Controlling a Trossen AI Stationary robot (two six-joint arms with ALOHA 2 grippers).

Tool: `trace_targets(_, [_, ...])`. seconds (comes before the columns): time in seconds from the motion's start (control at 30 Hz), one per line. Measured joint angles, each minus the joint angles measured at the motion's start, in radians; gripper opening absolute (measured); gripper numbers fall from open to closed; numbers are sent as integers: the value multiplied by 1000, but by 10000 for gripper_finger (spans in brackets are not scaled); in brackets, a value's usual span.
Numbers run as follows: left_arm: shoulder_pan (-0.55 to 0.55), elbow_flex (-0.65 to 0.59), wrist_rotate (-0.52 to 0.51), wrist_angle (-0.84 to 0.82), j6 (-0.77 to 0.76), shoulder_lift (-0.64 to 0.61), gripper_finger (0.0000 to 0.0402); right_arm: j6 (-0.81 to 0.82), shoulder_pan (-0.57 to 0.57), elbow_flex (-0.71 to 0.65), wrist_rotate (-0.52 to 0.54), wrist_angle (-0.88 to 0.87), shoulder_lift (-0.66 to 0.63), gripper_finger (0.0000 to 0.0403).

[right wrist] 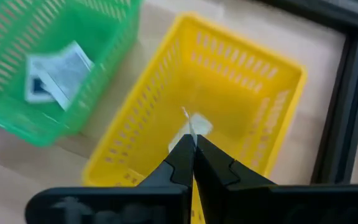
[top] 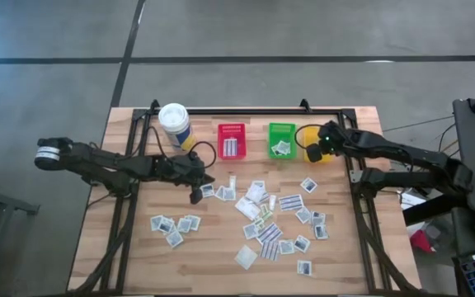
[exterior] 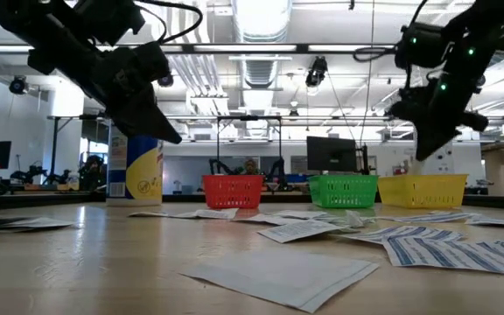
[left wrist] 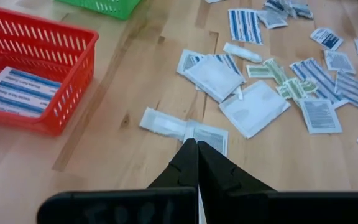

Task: Pick & Place First Aid Supplies
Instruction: Put the green bandage in the yellow bin

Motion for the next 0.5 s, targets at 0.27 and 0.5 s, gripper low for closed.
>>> trace_targets(0.27, [0, -18, 0, -1, -30, 0, 0, 29, 1, -33, -7, 24, 50, 8])
trace_targets(0.5, [0, -18, 0, 1, -30, 0, 0, -2, 1, -27, -10, 80, 80, 9])
